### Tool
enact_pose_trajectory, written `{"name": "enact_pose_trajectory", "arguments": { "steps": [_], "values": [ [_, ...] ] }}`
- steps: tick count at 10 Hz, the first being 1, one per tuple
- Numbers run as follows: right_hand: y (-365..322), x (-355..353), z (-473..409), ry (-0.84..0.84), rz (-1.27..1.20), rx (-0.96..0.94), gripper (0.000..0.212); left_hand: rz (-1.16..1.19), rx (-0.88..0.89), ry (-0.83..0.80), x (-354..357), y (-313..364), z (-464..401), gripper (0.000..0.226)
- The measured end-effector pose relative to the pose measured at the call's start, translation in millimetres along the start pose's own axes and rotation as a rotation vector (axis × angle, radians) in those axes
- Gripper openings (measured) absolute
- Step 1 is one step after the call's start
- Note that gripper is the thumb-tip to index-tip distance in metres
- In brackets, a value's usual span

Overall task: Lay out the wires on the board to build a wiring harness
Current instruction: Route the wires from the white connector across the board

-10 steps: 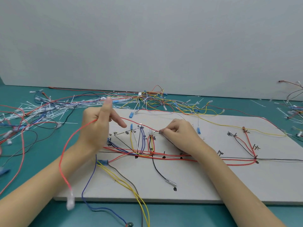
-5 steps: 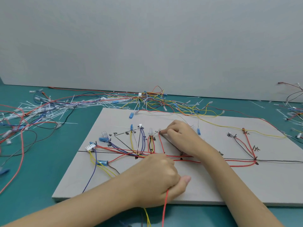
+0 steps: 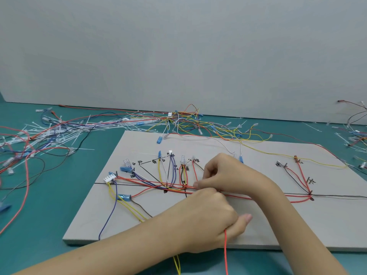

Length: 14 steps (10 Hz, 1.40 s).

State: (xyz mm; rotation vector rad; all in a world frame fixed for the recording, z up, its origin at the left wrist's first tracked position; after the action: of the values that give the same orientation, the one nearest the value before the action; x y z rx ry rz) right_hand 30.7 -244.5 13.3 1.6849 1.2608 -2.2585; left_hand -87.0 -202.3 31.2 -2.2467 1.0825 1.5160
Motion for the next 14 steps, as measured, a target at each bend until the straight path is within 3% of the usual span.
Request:
{"name": "enact_pose_trajectory", "arguments": {
  "steps": [1,2,4,6,7,9,10,12,14],
  "values": [
    [-6,0,6,-0.03,-0.056,-0.002,0.022,-0.02,-0.094,-0.095,7,-3,-2,0.041],
    [-9,1,8,-0.017,-0.054,0.032,0.014,-0.083,-0.071,-0.081,12,0,-2,0.046],
    [-9,2,13,-0.01,-0.122,0.152,0.014,0.103,-0.146,-0.033,3,-7,5,0.035],
    [-7,4,16,-0.03,-0.285,0.234,0.016,0.127,-0.153,0.009,0,-7,14,0.031],
    [-1,0,20,-0.083,-0.304,0.238,0.014,0.155,-0.137,0.003,-1,-8,17,0.016],
    [11,-8,30,-0.228,-0.269,0.224,0.003,0.062,-0.158,0.139,-15,-29,12,0.029],
    [15,-12,31,-0.258,-0.265,0.233,0.006,0.077,-0.281,0.185,-13,-51,4,0.015],
    [24,-15,34,-0.284,-0.23,0.289,0.008,0.132,-0.403,0.054,7,-75,-11,0.021],
    [36,-28,40,-0.275,-0.209,0.317,0.011,0.198,-0.411,0.096,16,-75,-16,0.015]
  ]
}}
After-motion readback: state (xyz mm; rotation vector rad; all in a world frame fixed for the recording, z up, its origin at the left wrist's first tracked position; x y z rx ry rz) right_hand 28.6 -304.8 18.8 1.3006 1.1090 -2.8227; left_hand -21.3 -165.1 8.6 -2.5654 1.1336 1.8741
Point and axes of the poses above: each hand's wrist, its own z-axis away from the middle knuckle, its own x-axis out of the palm, y = z × x, the point moved 5 cm from there along -z, towards the middle knuckle, and after that the axes turned 3 degrees about y, right-handed, at the moved point
